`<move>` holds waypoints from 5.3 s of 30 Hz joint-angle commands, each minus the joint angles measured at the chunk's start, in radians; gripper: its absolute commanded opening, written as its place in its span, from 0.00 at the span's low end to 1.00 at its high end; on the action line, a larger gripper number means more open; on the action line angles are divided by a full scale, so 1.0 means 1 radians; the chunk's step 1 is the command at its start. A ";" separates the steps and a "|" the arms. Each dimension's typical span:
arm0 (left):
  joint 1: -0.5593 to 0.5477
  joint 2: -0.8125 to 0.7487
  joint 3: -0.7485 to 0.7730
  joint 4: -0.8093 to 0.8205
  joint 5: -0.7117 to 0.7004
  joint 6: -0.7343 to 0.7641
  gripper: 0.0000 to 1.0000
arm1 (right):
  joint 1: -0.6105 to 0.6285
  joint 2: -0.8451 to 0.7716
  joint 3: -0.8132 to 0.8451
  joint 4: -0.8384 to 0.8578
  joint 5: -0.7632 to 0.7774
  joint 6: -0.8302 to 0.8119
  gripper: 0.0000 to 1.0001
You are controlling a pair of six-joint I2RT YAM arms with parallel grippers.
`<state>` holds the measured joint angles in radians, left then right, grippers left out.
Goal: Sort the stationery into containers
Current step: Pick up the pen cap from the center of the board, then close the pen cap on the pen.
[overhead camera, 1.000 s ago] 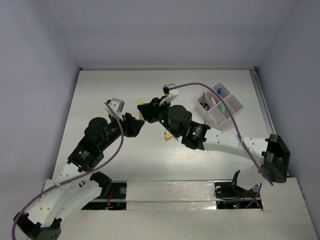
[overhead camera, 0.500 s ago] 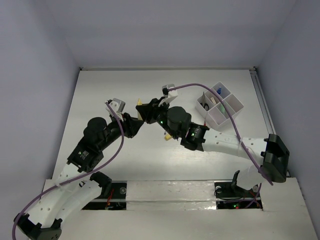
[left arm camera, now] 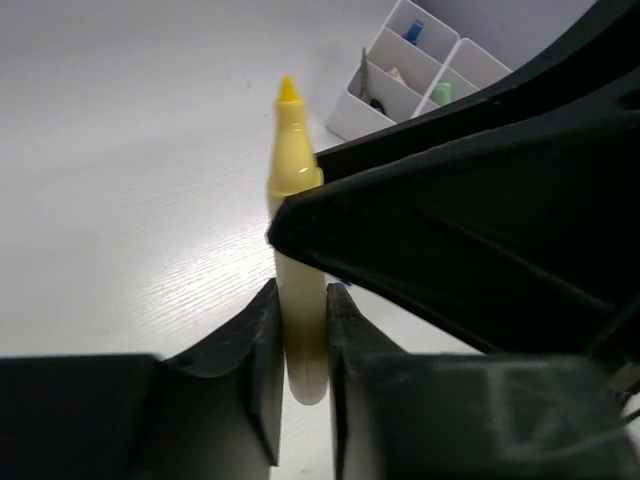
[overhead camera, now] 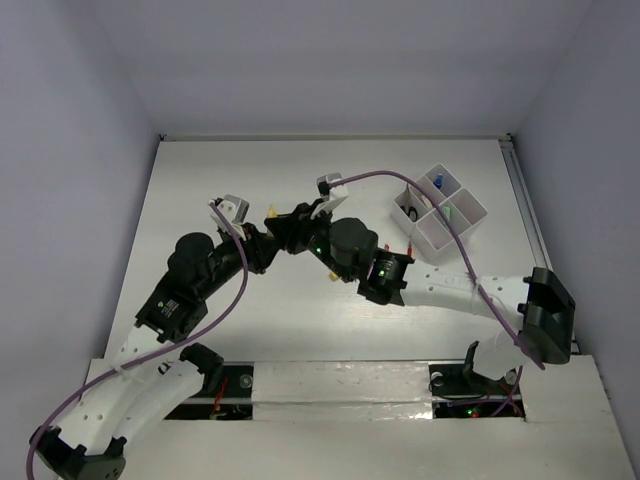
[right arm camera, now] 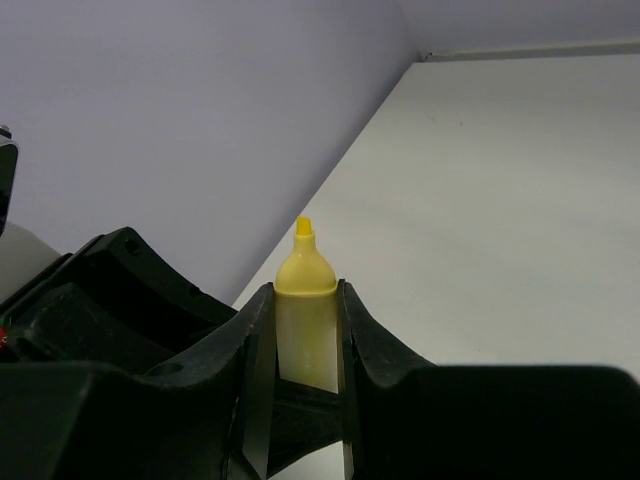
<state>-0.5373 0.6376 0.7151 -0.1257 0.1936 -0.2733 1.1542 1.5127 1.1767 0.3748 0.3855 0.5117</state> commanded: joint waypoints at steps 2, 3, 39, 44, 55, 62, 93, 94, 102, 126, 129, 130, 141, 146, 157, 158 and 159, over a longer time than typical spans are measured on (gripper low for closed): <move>0.016 -0.007 0.007 0.044 -0.009 0.017 0.00 | 0.016 -0.003 0.012 0.047 0.001 -0.004 0.00; 0.016 -0.007 0.009 0.043 -0.013 0.017 0.00 | 0.016 -0.005 0.011 0.046 0.012 -0.009 0.00; 0.016 -0.053 0.007 0.040 0.006 0.032 0.00 | -0.175 -0.128 -0.365 -0.401 -0.023 0.180 0.16; 0.016 -0.050 0.009 0.040 0.010 0.032 0.00 | -0.226 -0.008 -0.350 -0.333 -0.108 0.192 0.67; 0.016 -0.058 0.007 0.040 0.012 0.032 0.00 | -0.255 0.127 -0.315 -0.292 -0.157 0.228 0.68; 0.016 -0.058 0.007 0.038 0.009 0.031 0.00 | -0.266 0.188 -0.266 -0.332 -0.108 0.222 0.63; 0.016 -0.049 0.007 0.040 0.010 0.034 0.00 | -0.257 0.362 -0.035 -0.689 -0.023 0.044 0.48; 0.016 -0.047 0.007 0.040 0.012 0.034 0.00 | -0.257 0.362 -0.032 -0.692 -0.026 0.041 0.49; 0.016 -0.047 0.009 0.040 0.010 0.034 0.00 | -0.248 0.405 0.032 -0.770 -0.030 0.002 0.41; 0.016 -0.042 0.009 0.040 0.013 0.034 0.00 | -0.229 0.337 0.014 -0.812 -0.076 -0.001 0.15; 0.016 -0.039 0.009 0.041 0.018 0.034 0.00 | -0.220 0.301 0.003 -0.806 -0.077 -0.006 0.15; 0.016 -0.038 0.009 0.041 0.018 0.033 0.00 | -0.220 0.291 -0.005 -0.803 -0.077 -0.007 0.15; 0.016 -0.030 0.009 0.041 0.023 0.034 0.00 | -0.192 0.147 -0.037 -0.749 -0.097 -0.022 0.03; 0.016 -0.026 0.009 0.044 0.030 0.034 0.00 | -0.183 -0.067 -0.046 -0.621 -0.068 -0.022 0.00; 0.016 -0.007 0.007 0.054 0.064 0.036 0.00 | -0.154 -0.218 -0.026 -0.194 -0.011 -0.001 0.00; 0.016 -0.004 0.007 0.055 0.076 0.036 0.00 | -0.154 -0.212 -0.013 -0.166 -0.007 0.001 0.00; 0.016 -0.003 0.006 0.058 0.081 0.036 0.00 | -0.145 -0.203 -0.008 -0.110 0.010 0.001 0.00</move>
<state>-0.5270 0.6300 0.7147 -0.1303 0.2333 -0.2497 0.9874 1.2808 1.1252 0.0628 0.3489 0.5041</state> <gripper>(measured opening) 0.147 0.349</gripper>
